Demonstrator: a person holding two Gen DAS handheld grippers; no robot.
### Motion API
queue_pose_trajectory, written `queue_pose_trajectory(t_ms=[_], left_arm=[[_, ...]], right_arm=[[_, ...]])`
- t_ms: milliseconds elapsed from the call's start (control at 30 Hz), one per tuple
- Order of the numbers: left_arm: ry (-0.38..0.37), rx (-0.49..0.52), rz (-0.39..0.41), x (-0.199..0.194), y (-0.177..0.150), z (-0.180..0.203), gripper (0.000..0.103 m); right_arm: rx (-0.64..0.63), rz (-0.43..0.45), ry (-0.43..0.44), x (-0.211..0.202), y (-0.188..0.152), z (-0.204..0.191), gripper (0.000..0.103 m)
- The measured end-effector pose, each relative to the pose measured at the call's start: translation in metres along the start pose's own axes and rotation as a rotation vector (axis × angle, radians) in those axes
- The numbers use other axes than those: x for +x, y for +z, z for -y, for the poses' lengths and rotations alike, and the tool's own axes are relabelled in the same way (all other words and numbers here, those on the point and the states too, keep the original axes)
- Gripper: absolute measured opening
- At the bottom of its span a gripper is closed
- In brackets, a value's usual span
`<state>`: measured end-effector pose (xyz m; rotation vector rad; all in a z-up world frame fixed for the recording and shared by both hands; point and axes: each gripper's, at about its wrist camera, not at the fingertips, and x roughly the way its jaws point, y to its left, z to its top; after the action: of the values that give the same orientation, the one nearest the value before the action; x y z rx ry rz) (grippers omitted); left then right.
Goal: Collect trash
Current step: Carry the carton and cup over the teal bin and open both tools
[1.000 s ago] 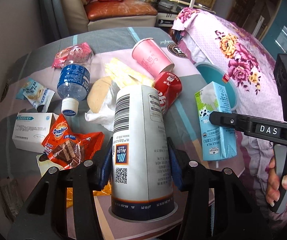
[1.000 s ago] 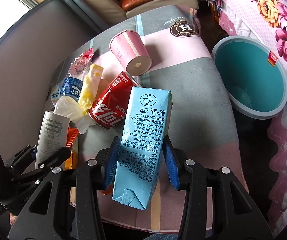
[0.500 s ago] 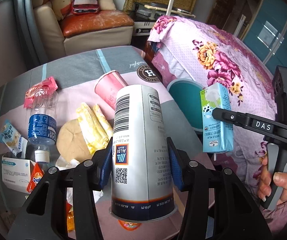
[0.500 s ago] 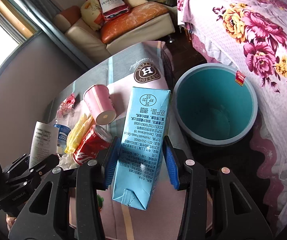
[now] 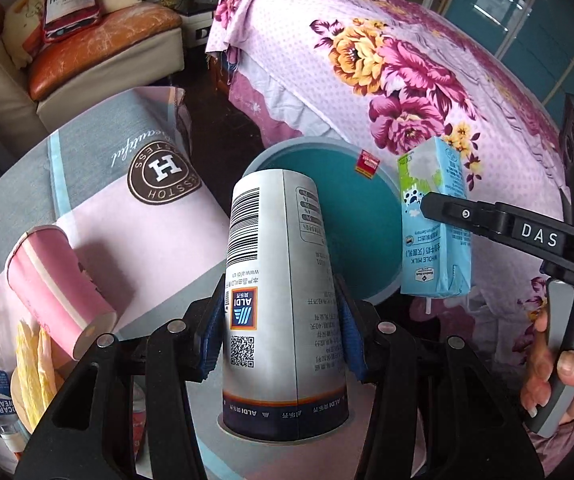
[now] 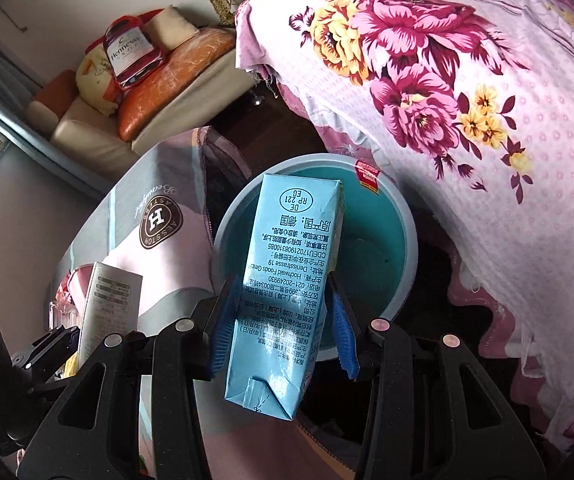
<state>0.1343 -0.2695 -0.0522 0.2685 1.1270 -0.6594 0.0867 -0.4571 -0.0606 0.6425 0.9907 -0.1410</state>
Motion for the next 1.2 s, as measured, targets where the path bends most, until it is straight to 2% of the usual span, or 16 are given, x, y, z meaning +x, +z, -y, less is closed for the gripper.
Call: queue_pose_trajectory(t_ms=[233,367,400,467,533,667,967,1000,1100,1167,1200], left_arm=[[0.0,0.024,-0.062,0.044,0.02,0.016,0.05],[0.007,0.028,-0.076,0.052,0.021,0.015,0.052],[0.016,0.031,-0.077,0.054,0.02,0.015,0.054],[0.039,0.031,-0.073,0.053,0.019,0.013,0.078],[0.046,0.022,-0.06,0.05,0.017,0.01,0.085],[0.044,0.01,-0.055,0.043,0.014,0.004,0.091],[0.007,-0.034,-0.037,0.021,0.001,-0.011,0.092],[0.006,-0.038,-0.034,0.018,-0.001,-0.013,0.092],[0.005,-0.052,-0.026,0.011,-0.007,-0.018,0.092],[0.004,-0.062,-0.022,0.005,-0.01,-0.023,0.093],[0.006,-0.065,-0.018,0.002,-0.013,-0.025,0.093]], right_arm=[[0.035,-0.025,-0.024,0.019,0.01,0.023,0.042],[0.036,-0.041,-0.026,0.029,0.012,0.025,0.042],[0.033,-0.045,-0.027,0.031,0.012,0.024,0.042],[0.026,-0.052,-0.03,0.035,0.012,0.023,0.042],[0.022,-0.057,-0.03,0.038,0.012,0.021,0.042],[0.017,-0.068,-0.031,0.043,0.011,0.018,0.042],[-0.004,-0.1,-0.055,0.053,0.006,0.005,0.043],[-0.007,-0.102,-0.056,0.053,0.005,0.002,0.046],[-0.018,-0.098,-0.064,0.05,0.002,-0.004,0.062],[-0.026,-0.092,-0.07,0.046,0.0,-0.009,0.065],[-0.028,-0.093,-0.069,0.044,-0.002,-0.011,0.07]])
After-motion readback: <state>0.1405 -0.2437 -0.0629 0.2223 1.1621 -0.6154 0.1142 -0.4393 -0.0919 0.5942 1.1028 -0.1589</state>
